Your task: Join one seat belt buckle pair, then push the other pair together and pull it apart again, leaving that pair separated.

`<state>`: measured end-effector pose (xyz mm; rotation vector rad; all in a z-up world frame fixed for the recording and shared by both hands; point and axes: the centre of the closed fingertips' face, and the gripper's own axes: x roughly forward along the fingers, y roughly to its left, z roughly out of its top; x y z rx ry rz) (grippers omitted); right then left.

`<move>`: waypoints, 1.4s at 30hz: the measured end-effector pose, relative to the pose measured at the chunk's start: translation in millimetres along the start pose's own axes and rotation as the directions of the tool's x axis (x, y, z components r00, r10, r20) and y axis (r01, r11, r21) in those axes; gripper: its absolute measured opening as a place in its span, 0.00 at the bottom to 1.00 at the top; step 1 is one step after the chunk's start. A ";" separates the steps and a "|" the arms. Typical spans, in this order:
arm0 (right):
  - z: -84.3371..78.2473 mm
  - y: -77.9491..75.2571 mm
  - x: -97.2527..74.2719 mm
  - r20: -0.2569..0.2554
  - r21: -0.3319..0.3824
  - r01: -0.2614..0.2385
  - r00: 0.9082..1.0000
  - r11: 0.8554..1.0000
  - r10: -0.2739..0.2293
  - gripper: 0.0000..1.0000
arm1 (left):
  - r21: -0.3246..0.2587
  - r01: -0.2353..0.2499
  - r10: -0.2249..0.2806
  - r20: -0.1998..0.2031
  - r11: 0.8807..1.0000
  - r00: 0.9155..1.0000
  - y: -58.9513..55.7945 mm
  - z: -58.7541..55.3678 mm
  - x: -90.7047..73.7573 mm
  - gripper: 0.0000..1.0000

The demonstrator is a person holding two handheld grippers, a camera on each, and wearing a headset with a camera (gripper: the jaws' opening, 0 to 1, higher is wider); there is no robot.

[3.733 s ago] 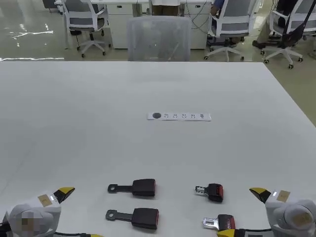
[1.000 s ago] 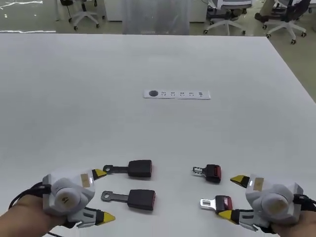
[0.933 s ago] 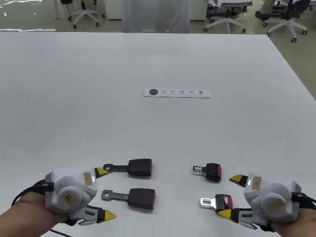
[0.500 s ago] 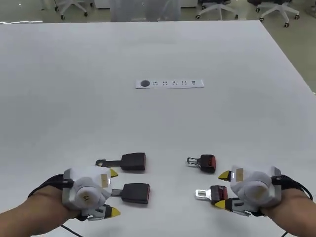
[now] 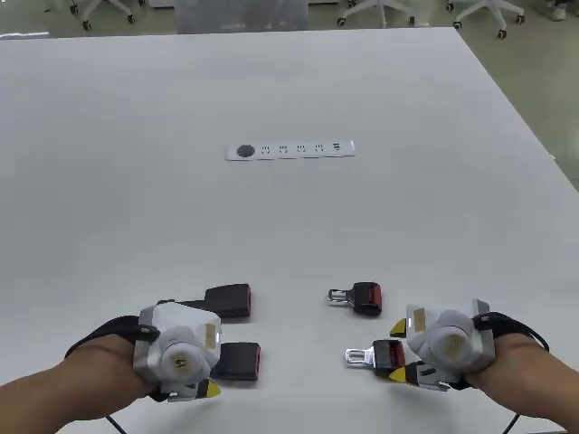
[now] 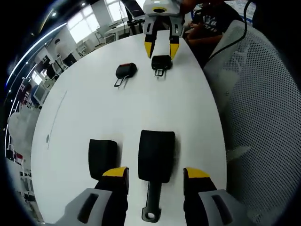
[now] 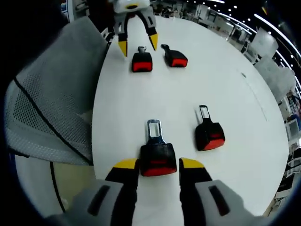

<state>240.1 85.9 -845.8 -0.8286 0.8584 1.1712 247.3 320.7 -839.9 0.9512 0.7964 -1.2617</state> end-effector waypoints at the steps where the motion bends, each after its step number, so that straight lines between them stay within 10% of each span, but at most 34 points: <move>1: -0.3 -0.2 0.4 -0.002 0.001 -0.001 1.000 1.000 0.001 0.36 | -0.001 0.002 -0.002 0.000 1.000 1.000 -0.1 -0.2 0.2 0.44; 14: -1.8 -5.3 13.3 0.019 0.034 -0.056 0.998 0.998 0.055 0.33 | 0.073 -0.015 0.017 -0.035 0.997 0.999 1.3 -12.4 11.0 0.31; 18: -1.4 -4.3 14.0 0.023 0.021 -0.068 0.997 0.997 0.068 0.33 | -0.022 -0.045 0.045 0.001 0.999 0.999 1.3 -13.2 12.3 0.31; 42: -5.0 -2.4 19.1 -0.066 -0.014 -0.114 0.991 0.993 0.113 0.34 | 0.084 0.025 -0.022 -0.045 0.996 0.999 0.2 -13.3 13.8 0.30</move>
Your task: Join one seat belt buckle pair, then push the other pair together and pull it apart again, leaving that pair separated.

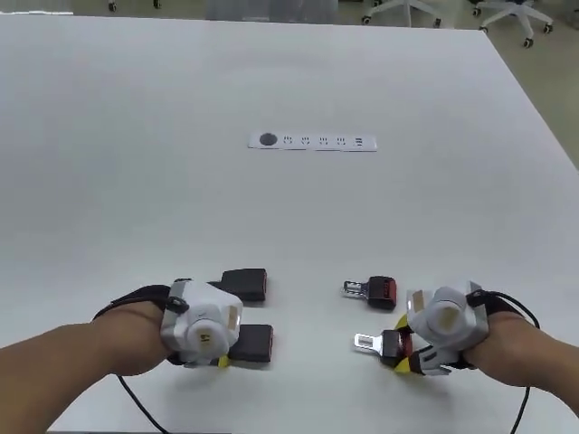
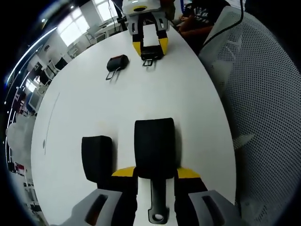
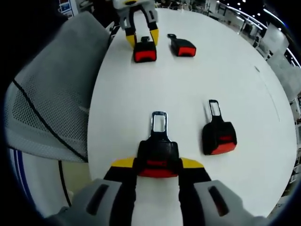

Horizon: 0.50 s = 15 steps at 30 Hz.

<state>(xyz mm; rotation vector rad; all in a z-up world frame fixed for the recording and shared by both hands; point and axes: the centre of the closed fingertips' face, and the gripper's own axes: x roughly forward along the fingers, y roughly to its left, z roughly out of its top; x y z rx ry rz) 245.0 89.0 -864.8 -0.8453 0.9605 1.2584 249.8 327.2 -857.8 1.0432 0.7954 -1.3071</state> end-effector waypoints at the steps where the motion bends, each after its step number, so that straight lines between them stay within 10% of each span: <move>1: -0.1 0.1 -0.2 -0.002 0.009 0.001 1.000 1.000 0.000 0.34 | 0.001 0.000 0.000 -0.003 1.000 1.000 0.1 -0.3 0.1 0.30; 15: 20.4 4.1 7.0 -0.031 -0.065 0.008 0.999 0.998 -0.010 0.34 | 0.001 0.006 -0.006 -0.014 1.000 1.000 0.3 -1.4 1.0 0.30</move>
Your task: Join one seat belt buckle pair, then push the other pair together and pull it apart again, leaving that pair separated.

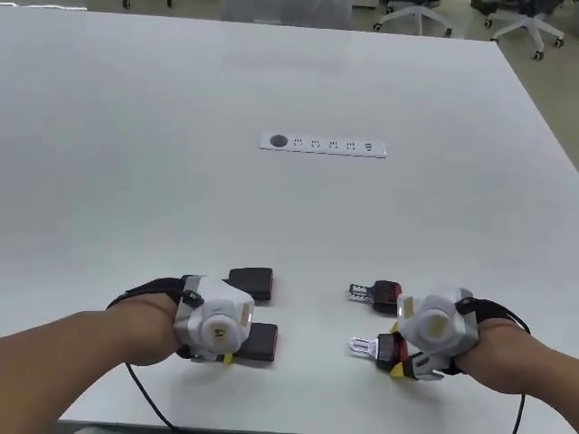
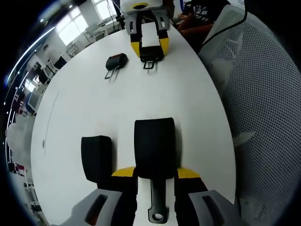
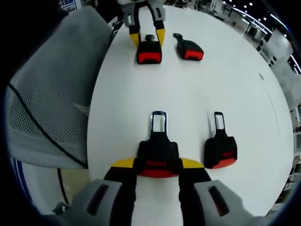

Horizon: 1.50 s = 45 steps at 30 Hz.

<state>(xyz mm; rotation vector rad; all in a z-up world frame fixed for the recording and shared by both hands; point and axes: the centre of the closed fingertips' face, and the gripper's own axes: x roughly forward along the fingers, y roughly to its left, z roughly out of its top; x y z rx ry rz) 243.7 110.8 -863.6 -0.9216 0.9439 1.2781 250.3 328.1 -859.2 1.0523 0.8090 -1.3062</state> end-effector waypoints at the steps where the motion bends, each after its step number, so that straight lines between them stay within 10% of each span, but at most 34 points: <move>1: 2.7 0.9 1.0 0.001 -0.001 0.000 1.000 1.000 0.000 0.34 | -0.004 0.000 0.000 0.000 1.000 1.000 0.0 -0.1 0.0 0.30; 26: 89.3 7.4 35.0 0.060 -0.029 -0.035 0.998 0.999 0.037 0.34 | -0.024 -0.010 0.010 -0.003 1.000 1.000 0.9 -0.3 0.7 0.30; 45: 112.8 8.7 40.2 0.095 -0.056 0.005 0.996 0.998 0.001 0.34 | -0.027 -0.011 0.010 -0.025 1.000 1.000 0.5 -0.2 0.8 0.30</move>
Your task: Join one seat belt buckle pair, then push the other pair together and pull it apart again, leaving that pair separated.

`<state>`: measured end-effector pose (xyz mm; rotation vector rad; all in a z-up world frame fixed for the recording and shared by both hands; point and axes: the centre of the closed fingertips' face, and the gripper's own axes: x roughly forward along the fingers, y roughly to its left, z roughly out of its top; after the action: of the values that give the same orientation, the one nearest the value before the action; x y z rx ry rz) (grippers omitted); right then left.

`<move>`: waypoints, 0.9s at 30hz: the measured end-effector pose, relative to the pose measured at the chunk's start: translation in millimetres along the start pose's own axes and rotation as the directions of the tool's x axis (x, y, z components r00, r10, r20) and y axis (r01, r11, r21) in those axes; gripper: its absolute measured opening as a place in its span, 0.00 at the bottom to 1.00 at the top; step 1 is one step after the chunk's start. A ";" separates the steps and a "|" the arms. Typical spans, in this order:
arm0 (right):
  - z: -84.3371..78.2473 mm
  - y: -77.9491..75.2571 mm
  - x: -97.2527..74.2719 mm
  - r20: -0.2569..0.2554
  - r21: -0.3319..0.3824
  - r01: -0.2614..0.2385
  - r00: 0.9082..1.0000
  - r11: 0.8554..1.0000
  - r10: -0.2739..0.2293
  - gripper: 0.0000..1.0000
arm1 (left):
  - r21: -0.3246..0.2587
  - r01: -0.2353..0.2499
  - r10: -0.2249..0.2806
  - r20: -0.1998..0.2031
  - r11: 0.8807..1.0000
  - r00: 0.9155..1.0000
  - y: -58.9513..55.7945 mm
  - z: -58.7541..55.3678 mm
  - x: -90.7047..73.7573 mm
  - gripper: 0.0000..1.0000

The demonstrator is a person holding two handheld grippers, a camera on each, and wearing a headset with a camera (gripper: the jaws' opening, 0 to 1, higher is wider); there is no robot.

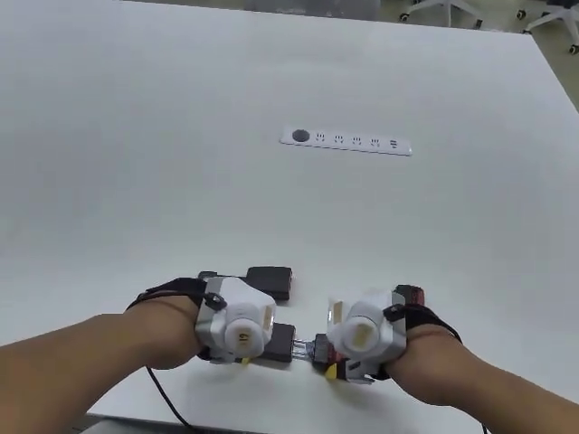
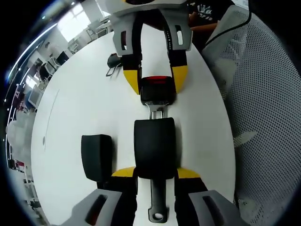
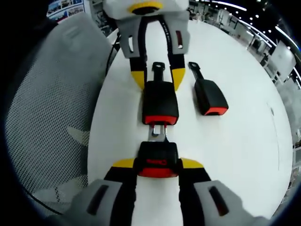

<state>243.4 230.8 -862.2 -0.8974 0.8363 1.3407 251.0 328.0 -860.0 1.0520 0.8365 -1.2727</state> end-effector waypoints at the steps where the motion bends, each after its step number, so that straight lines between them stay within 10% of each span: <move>1: 3.6 -0.7 1.0 0.026 0.027 -0.001 1.000 1.000 0.000 0.34 | -0.004 -0.001 0.001 0.003 1.000 1.000 -0.1 0.1 -0.1 0.30; 27: 5.5 -2.1 3.5 0.035 0.015 -0.007 0.999 1.000 0.006 0.33 | -0.009 0.026 -0.026 -0.025 1.000 0.999 0.2 0.6 1.7 0.30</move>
<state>245.6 237.2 -862.9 -0.8579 0.8220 1.3503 251.4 326.8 -861.4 1.0550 0.8765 -1.2794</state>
